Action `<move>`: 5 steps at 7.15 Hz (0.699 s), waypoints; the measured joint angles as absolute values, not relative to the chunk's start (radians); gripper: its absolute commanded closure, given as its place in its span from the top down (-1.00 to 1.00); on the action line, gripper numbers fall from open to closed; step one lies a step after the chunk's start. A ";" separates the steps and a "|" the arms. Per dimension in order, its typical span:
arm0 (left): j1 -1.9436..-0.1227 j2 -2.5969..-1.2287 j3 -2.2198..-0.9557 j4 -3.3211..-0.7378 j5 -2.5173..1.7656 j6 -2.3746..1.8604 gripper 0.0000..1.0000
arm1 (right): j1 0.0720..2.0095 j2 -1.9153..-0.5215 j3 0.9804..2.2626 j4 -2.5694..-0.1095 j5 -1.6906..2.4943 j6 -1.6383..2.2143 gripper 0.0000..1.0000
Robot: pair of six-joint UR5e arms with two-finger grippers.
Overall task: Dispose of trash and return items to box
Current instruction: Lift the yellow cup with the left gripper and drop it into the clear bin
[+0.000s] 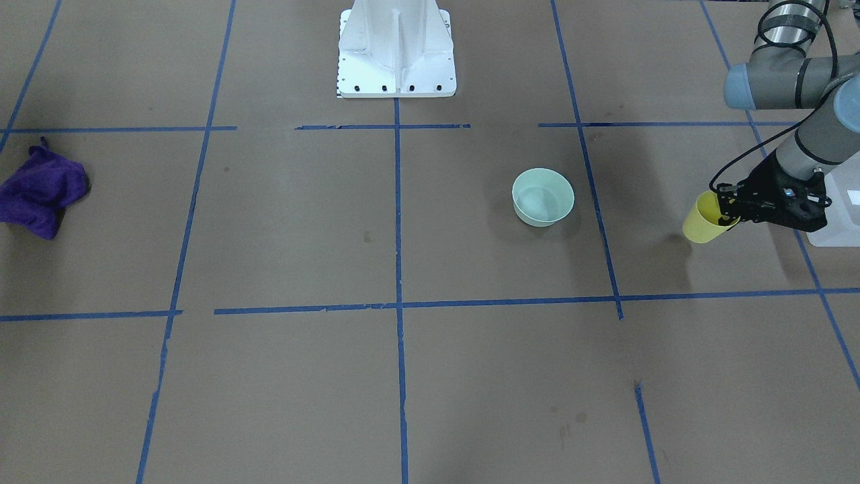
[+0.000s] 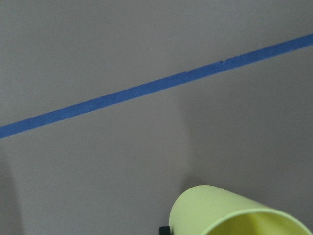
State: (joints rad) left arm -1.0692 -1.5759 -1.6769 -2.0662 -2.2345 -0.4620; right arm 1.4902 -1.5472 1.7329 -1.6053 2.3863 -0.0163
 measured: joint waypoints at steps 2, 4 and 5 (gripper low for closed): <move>-1.209 -1.573 -1.789 -2.006 -2.271 -0.442 -1.00 | 1.447 -1.555 1.732 -1.540 2.387 0.018 1.00; -1.373 -1.541 -1.798 -1.972 -2.279 -0.243 -1.00 | 1.384 -1.565 1.727 -1.442 2.385 0.140 1.00; -1.457 -1.525 -1.738 -1.941 -2.280 -0.063 -1.00 | 1.366 -1.570 1.727 -1.413 2.384 0.176 1.00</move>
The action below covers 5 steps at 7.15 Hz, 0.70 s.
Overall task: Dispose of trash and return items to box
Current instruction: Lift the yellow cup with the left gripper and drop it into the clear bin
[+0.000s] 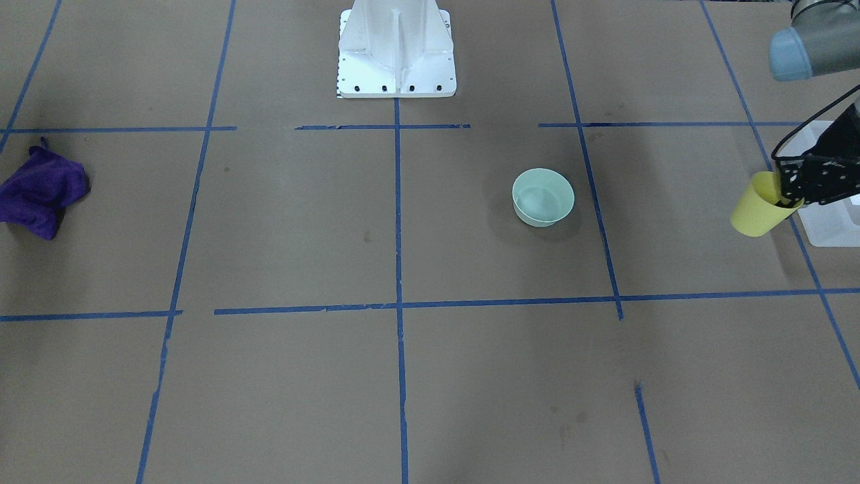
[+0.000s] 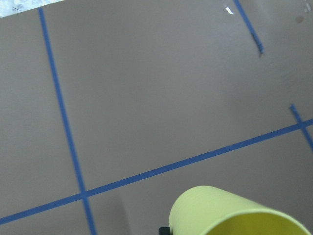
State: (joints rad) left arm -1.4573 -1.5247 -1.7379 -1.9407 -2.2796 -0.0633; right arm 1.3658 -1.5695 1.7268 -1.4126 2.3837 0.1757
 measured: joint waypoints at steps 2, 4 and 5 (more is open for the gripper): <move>-1.565 -1.510 -1.571 -1.910 -2.279 0.183 -1.00 | 1.356 -1.572 1.726 -1.396 2.382 0.193 1.00; -1.583 -1.491 -1.479 -1.905 -2.278 0.207 -1.00 | 1.355 -1.572 1.727 -1.395 2.381 0.196 1.00; -1.584 -1.486 -1.450 -1.907 -2.279 0.176 -1.00 | 1.355 -1.572 1.728 -1.394 2.381 0.196 1.00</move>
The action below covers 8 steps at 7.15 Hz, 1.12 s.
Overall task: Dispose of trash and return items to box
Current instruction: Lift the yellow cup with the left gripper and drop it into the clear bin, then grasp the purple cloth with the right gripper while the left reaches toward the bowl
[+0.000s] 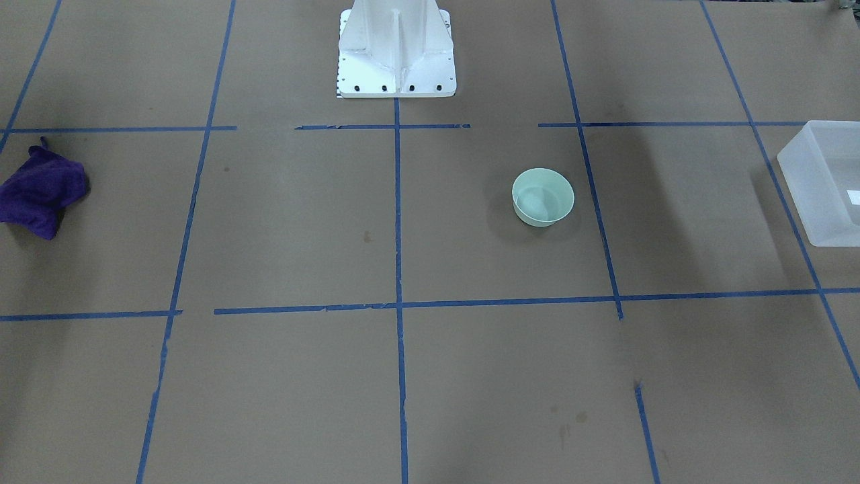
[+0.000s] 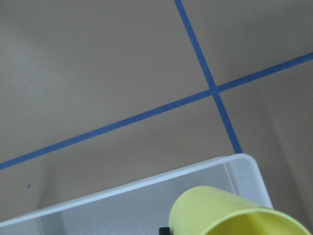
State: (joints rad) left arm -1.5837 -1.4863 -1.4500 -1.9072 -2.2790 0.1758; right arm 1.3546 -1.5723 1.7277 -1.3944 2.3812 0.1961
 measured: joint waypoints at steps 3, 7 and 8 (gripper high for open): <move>-1.555 -1.486 -1.371 -1.916 -2.346 0.140 -1.00 | 1.355 -1.573 1.726 -1.396 2.381 0.196 1.00; -1.461 -1.510 -1.277 -2.002 -2.352 0.123 -0.44 | 1.355 -1.573 1.716 -1.396 2.380 0.196 1.00; -1.458 -1.515 -1.265 -2.012 -2.330 0.121 -0.31 | 1.355 -1.572 1.714 -1.396 2.380 0.196 1.00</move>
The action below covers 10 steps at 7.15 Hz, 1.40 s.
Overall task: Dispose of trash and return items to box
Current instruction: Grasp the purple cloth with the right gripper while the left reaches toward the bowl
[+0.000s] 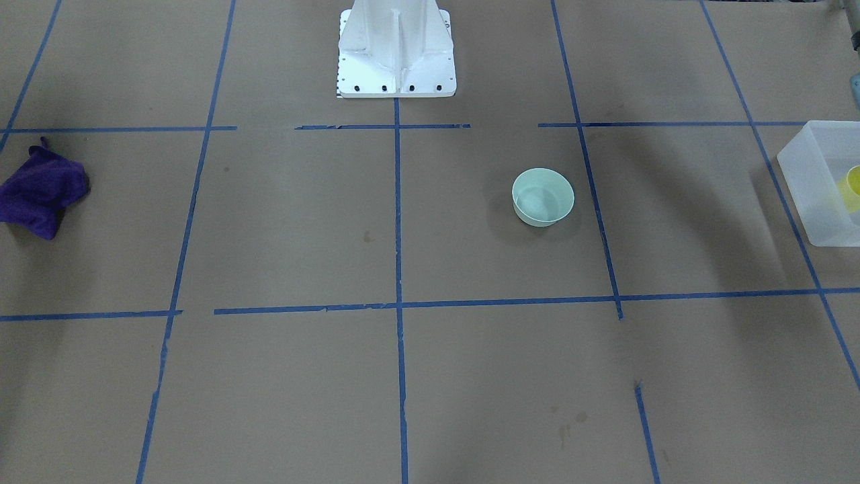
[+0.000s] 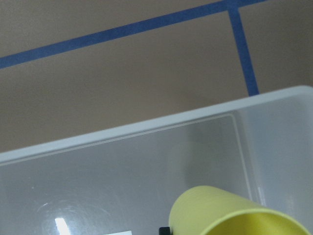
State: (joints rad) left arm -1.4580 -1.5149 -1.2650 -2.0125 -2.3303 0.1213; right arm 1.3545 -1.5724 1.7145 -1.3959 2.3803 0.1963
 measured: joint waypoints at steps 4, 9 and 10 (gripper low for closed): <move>-1.457 -1.541 -1.322 -2.002 -2.315 0.117 0.40 | 1.309 -1.572 1.692 -1.397 2.385 0.212 1.00; -1.394 -1.622 -1.830 -1.677 -2.384 -0.326 0.68 | 1.182 -1.791 1.704 -1.030 2.397 0.693 1.00; -1.333 -1.658 -1.851 -1.673 -2.398 -0.431 0.74 | 1.150 -1.825 1.702 -0.978 2.389 0.755 0.86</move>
